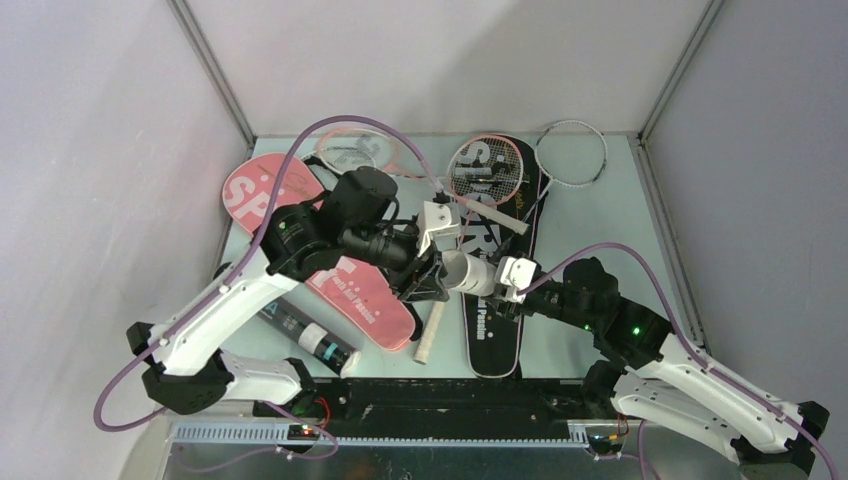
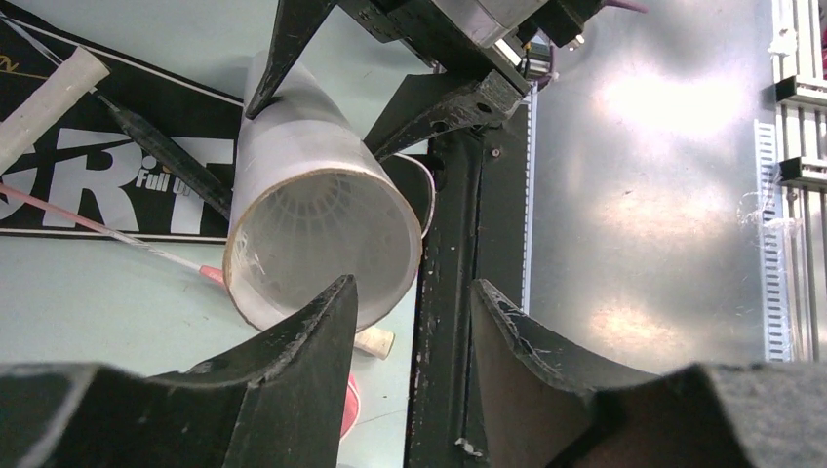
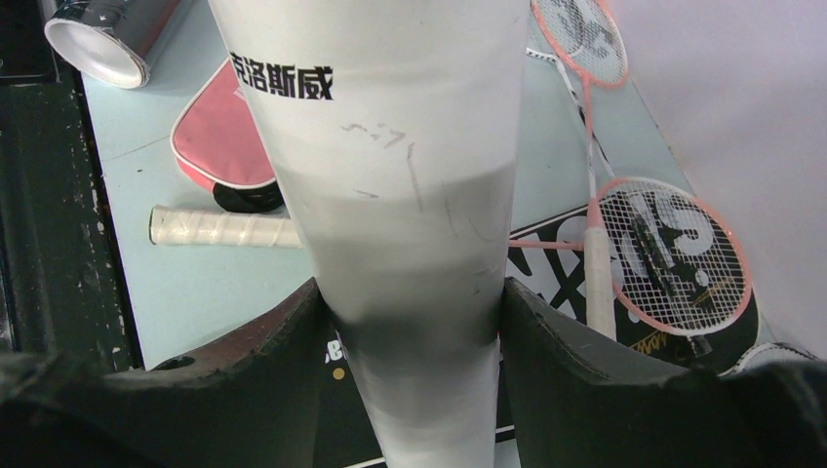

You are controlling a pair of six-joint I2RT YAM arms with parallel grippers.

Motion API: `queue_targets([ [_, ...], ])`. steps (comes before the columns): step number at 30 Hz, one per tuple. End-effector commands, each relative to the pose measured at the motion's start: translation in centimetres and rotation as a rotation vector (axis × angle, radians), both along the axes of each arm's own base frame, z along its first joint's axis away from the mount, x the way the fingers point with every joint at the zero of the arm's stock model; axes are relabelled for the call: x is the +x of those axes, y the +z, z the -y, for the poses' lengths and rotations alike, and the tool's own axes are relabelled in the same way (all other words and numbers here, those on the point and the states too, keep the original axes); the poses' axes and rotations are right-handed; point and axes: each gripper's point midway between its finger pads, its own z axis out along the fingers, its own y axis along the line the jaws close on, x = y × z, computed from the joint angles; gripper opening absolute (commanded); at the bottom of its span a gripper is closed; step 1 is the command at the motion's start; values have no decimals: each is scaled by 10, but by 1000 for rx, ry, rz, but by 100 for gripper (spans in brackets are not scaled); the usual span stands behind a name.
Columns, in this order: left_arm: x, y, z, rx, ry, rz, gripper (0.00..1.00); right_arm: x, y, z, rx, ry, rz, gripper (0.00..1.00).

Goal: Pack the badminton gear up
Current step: Close the lid on the shuttle tube.

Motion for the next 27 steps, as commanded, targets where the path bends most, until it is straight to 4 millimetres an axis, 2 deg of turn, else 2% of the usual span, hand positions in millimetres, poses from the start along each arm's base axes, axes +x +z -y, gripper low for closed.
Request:
queue_targets([
  [1, -4, 12, 4, -34, -62, 43, 53, 1, 36, -8, 86, 23, 69, 53],
  [7, -2, 8, 8, -28, -71, 38, 52, 2, 37, -8, 86, 22, 70, 53],
  [14, -2, -1, 8, -6, -69, 15, 45, 2, 36, -8, 87, 24, 69, 53],
  [16, -2, -2, 8, -6, -64, 15, 36, 2, 36, -9, 86, 24, 66, 53],
  [19, 0, 0, 7, -12, -45, 20, 13, 1, 34, -8, 79, 24, 61, 53],
  [21, 1, 1, 6, -20, -30, 26, 2, 2, 32, -8, 73, 21, 56, 53],
  [27, 2, 8, -5, -46, 24, 61, 0, 1, 28, -5, 58, 12, 51, 53],
])
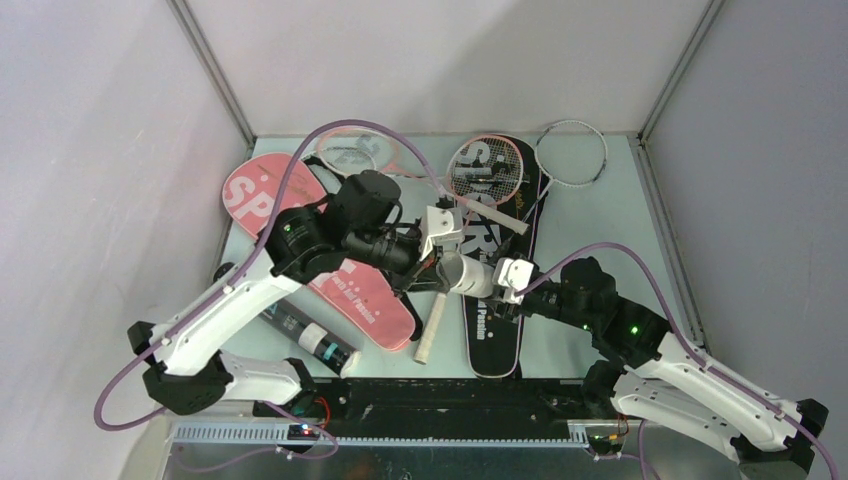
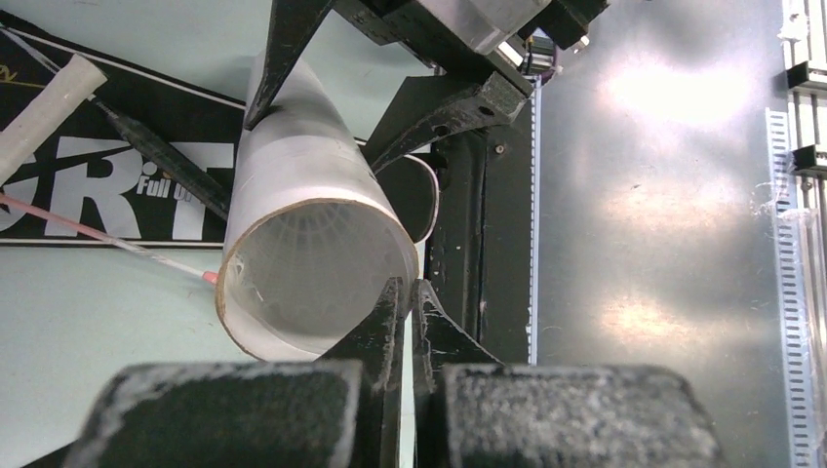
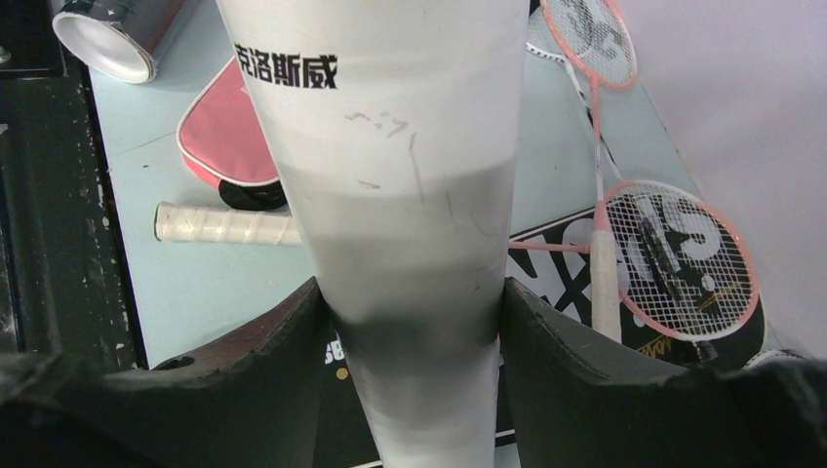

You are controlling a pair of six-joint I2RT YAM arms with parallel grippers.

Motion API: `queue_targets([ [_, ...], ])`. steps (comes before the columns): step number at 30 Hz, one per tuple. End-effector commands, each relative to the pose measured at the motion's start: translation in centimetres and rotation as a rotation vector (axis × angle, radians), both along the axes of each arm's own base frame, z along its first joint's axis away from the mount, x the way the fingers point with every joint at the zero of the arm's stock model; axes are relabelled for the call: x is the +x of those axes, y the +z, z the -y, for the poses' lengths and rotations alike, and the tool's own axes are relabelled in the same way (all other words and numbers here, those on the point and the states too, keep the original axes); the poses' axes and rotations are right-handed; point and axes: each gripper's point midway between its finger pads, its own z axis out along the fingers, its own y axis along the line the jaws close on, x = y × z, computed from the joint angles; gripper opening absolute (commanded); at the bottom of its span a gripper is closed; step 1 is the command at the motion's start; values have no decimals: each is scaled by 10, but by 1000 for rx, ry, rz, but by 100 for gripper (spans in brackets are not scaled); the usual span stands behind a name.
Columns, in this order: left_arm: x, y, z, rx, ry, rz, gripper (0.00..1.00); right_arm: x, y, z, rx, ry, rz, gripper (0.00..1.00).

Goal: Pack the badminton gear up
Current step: Close the lid on the shuttle tube.

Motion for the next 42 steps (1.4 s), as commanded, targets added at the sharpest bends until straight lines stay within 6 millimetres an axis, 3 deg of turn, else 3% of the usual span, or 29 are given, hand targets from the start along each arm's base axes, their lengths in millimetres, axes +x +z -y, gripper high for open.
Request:
queue_targets([
  [1, 2, 15, -11, -51, 67, 57, 0, 1, 31, -3, 67, 3, 52, 53],
  [11, 20, 52, -29, -219, 266, 174, 0, 5, 24, -3, 42, -9, 41, 53],
  [25, 36, 78, -55, -287, 431, 265, 0, 5, 16, -5, 14, 7, 30, 52],
  [31, 41, 78, -48, -350, 456, 251, 0, 8, 28, -10, 82, -20, 19, 52],
  [42, 32, 74, -23, -431, 371, 178, 0, 15, 39, -15, 148, -58, 8, 52],
])
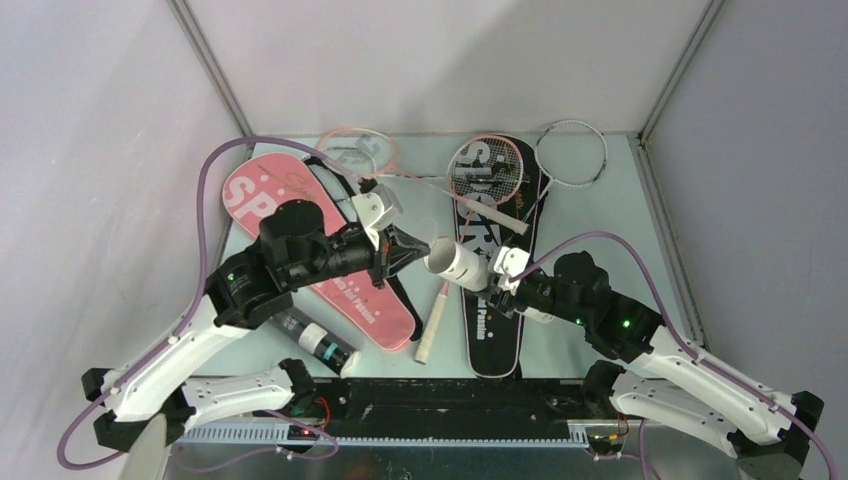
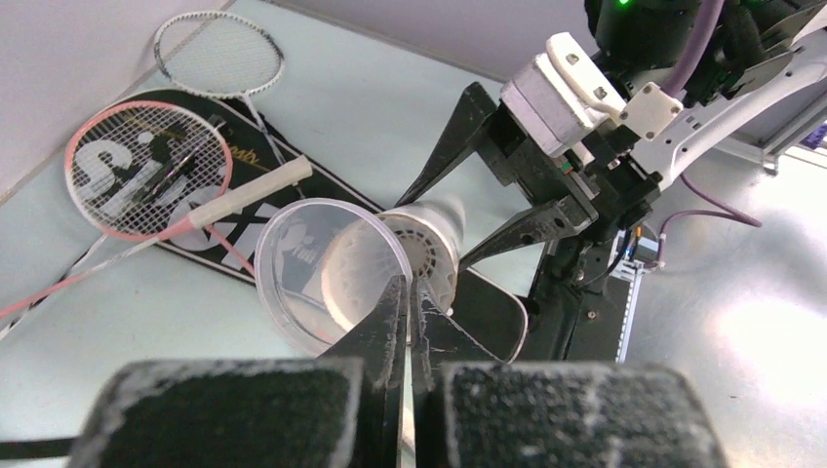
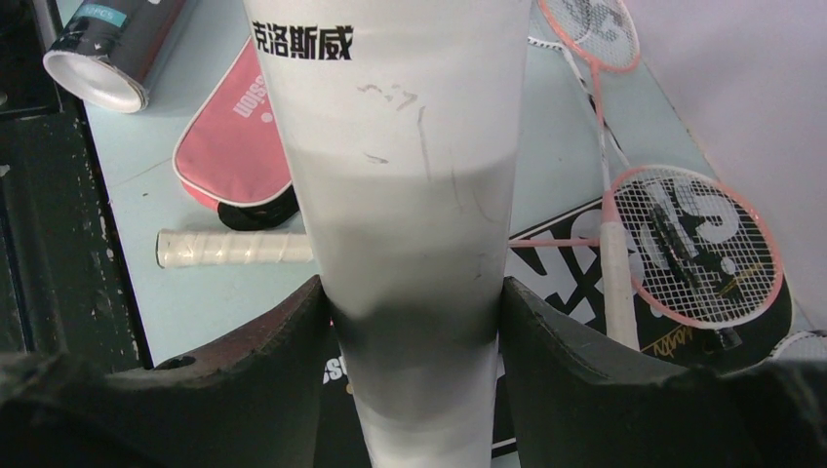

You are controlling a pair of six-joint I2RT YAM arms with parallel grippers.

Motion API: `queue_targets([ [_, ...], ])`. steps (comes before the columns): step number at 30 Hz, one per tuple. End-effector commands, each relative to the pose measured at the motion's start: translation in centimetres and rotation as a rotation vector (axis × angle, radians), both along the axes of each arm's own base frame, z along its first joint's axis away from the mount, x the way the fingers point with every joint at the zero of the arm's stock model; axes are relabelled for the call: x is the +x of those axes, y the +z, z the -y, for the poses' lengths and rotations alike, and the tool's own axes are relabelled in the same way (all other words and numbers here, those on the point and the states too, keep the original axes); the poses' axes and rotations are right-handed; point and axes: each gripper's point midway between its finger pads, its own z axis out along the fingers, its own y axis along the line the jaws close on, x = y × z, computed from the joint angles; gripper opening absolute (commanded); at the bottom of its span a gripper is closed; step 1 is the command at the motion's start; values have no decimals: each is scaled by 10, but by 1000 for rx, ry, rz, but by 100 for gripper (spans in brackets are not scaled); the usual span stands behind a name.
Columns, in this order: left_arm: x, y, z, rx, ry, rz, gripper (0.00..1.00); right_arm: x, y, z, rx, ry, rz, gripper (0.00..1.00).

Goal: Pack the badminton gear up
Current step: Close the lid on the shuttle tube.

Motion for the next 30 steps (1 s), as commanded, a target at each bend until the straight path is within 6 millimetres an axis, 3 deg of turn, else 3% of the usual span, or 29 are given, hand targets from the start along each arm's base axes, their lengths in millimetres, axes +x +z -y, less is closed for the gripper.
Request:
queue_targets([
  [1, -5, 18, 13, -91, -55, 11, 0, 9, 39, -7, 124, -25, 69, 51],
  [18, -5, -13, 26, -28, -99, -52, 0, 12, 47, -5, 131, -51, 75, 51],
  [30, -5, -23, 27, -4, -100, -70, 0, 13, 50, -2, 140, -63, 86, 51],
])
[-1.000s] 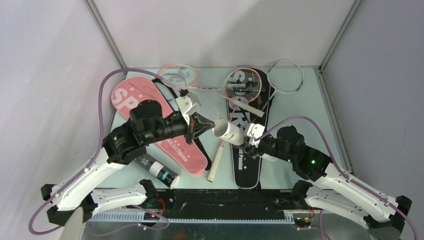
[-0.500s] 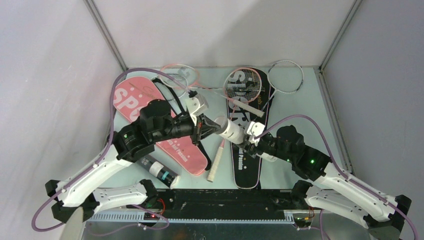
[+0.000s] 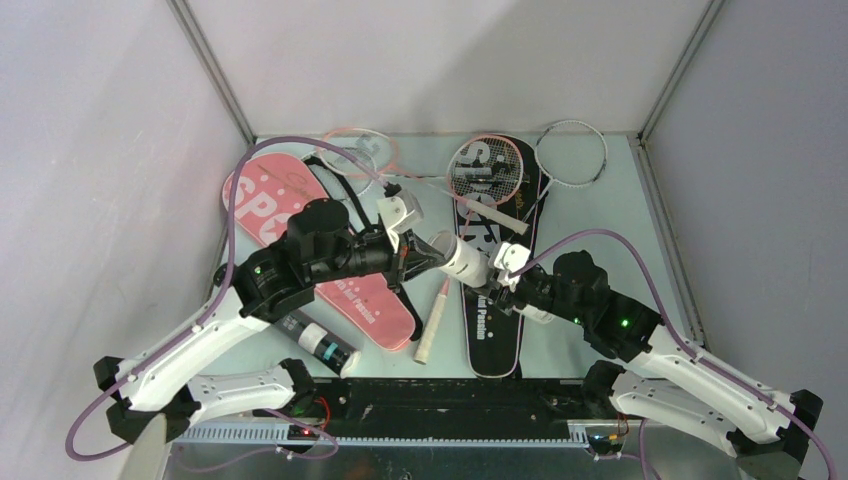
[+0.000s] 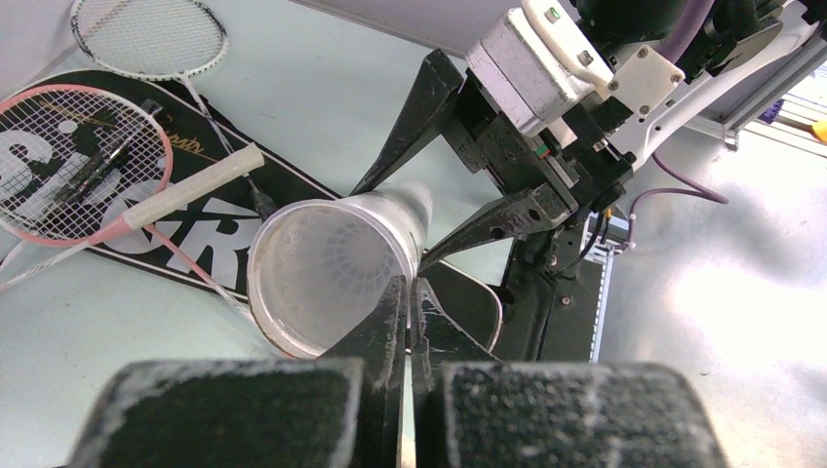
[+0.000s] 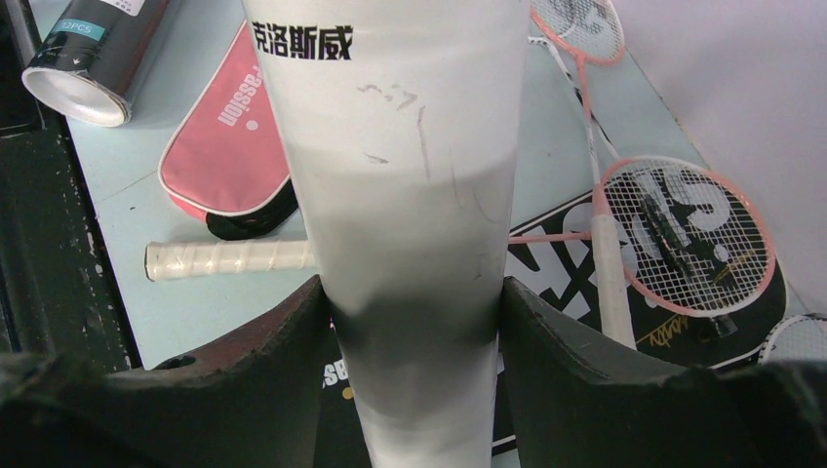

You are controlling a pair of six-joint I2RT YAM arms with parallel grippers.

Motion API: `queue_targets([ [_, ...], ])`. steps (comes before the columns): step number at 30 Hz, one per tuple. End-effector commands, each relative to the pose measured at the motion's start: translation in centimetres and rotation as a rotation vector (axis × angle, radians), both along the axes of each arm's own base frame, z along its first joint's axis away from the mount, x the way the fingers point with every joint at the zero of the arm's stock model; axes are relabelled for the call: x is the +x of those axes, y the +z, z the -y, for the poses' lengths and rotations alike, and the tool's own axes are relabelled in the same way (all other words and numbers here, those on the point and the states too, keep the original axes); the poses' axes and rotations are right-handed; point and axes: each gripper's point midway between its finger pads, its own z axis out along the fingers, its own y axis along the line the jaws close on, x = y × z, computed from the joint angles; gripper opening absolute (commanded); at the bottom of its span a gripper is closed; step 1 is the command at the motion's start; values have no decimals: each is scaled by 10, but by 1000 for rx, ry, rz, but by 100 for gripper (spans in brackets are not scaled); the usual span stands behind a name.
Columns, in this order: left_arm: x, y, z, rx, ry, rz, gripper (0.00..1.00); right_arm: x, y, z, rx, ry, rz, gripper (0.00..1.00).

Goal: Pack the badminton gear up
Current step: Close the lid on the shuttle tube.

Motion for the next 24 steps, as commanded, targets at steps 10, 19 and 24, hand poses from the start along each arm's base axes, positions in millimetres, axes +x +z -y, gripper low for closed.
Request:
queue_targets([
  [10, -1, -2, 6, -5, -23, -16, 0, 4, 48, -2, 114, -8, 99, 51],
  [19, -1, -4, 8, 1, -29, -25, 0, 2, 46, -3, 108, 4, 99, 51],
  [24, -1, -2, 6, -1, -20, -29, 9, 2, 45, -2, 100, 1, 99, 51],
])
